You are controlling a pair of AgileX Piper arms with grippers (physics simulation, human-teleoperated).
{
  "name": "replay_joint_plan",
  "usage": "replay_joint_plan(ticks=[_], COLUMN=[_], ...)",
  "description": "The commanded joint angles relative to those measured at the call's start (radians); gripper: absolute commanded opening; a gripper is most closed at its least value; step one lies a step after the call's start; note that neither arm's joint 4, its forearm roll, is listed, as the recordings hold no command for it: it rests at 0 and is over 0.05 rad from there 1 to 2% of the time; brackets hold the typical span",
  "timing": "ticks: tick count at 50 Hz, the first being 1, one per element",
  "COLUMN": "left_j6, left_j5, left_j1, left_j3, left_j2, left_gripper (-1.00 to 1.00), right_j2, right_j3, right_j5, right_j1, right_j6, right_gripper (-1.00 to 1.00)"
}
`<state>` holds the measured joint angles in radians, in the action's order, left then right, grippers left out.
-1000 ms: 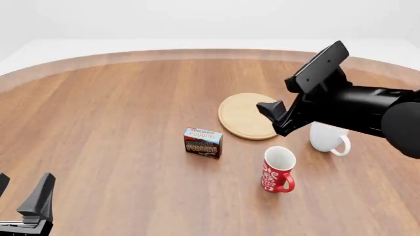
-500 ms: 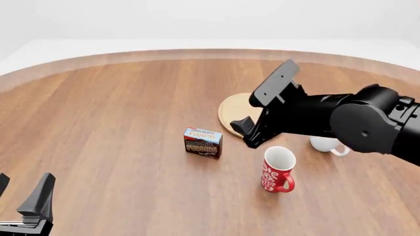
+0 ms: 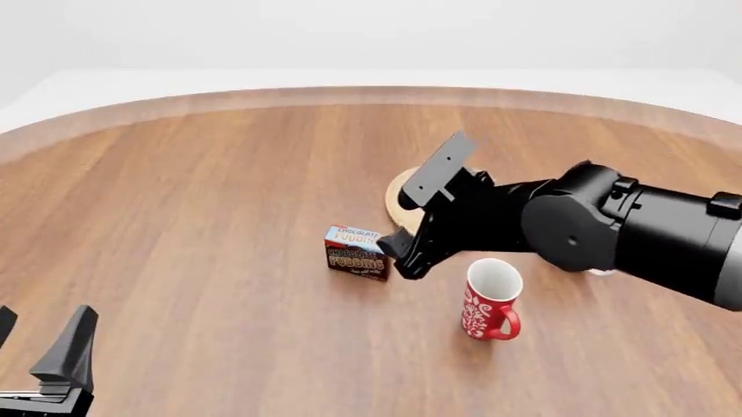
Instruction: Put the chocolate pudding to the left of the plate.
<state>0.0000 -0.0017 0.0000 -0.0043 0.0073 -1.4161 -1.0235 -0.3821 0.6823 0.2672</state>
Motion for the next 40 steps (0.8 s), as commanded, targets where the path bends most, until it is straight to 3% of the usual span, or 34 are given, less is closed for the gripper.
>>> replay_joint_plan(ticks=[1, 40], left_j6=[0.000, 0.000], left_j5=[0.000, 0.000], left_j1=[0.000, 0.000], left_j3=[0.000, 0.000], left_j2=[0.000, 0.000], left_gripper=[1.00, 1.00], right_j2=[-0.046, -0.163], right_j3=[0.006, -0.058], right_j5=[0.022, 0.022], right_j1=[0.018, 0.010], right_j6=[-0.023, -0.036], right_gripper=[1.00, 1.00])
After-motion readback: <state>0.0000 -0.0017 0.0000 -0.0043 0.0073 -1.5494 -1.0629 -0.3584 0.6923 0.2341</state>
